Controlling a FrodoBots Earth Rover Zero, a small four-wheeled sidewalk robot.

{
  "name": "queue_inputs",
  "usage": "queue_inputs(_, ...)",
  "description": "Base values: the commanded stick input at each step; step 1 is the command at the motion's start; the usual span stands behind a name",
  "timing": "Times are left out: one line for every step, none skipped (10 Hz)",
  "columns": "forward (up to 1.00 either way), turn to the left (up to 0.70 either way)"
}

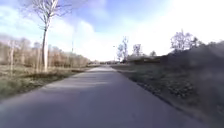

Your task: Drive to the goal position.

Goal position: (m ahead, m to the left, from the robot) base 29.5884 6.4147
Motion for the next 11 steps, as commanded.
queue_inputs(1.00,0.00)
queue_inputs(1.00,0.00)
queue_inputs(1.00,0.00)
queue_inputs(1.00,0.00)
queue_inputs(1.00,0.00)
queue_inputs(1.00,0.00)
queue_inputs(1.00,0.00)
queue_inputs(1.00,0.00)
queue_inputs(1.00,0.00)
queue_inputs(1.00,0.00)
queue_inputs(1.00,0.00)
